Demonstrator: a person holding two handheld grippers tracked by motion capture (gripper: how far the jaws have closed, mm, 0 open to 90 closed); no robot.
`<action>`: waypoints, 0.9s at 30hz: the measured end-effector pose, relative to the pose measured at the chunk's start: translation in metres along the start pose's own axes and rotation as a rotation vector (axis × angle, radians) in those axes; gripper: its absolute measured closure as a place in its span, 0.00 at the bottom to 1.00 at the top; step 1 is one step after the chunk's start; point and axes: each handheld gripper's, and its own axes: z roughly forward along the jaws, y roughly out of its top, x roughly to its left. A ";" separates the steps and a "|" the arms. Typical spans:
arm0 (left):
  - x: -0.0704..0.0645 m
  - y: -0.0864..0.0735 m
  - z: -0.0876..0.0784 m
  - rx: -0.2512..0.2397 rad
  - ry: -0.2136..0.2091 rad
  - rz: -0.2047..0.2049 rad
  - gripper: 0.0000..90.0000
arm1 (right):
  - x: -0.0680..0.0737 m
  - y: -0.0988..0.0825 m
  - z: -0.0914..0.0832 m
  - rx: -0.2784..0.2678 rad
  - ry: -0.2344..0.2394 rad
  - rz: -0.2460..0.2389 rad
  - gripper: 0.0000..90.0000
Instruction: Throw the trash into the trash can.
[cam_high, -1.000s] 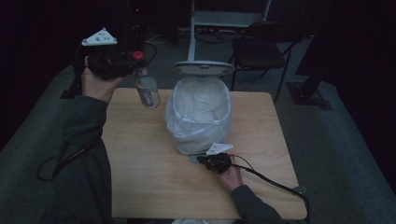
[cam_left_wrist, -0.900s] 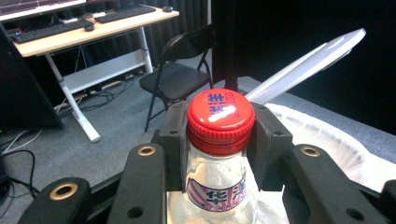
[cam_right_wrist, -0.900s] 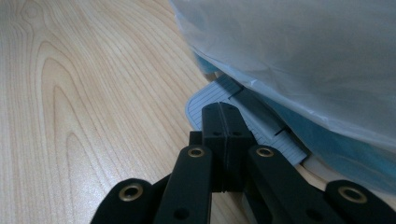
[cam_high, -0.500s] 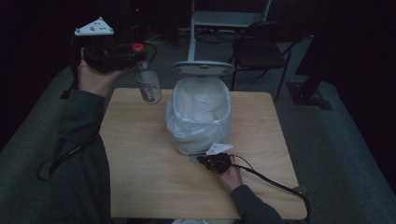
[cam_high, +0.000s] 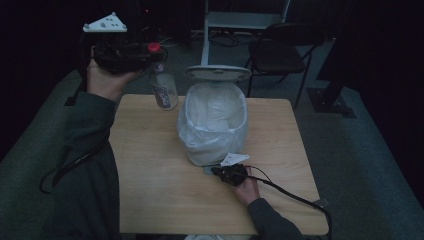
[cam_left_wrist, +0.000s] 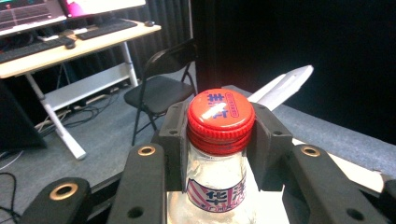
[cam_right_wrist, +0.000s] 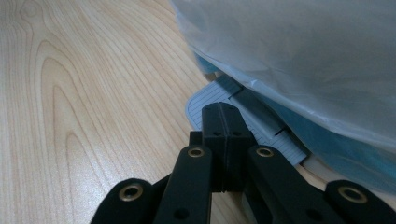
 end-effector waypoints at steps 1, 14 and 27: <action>-0.001 0.000 0.001 0.002 -0.007 0.000 0.70 | 0.000 0.000 0.000 0.000 0.000 0.000 1.00; -0.013 0.005 0.014 0.004 -0.062 0.015 0.70 | 0.000 0.000 0.000 0.000 -0.002 0.001 1.00; -0.027 0.013 0.023 -0.005 -0.110 0.037 0.70 | 0.000 0.000 0.000 0.000 -0.001 0.001 1.00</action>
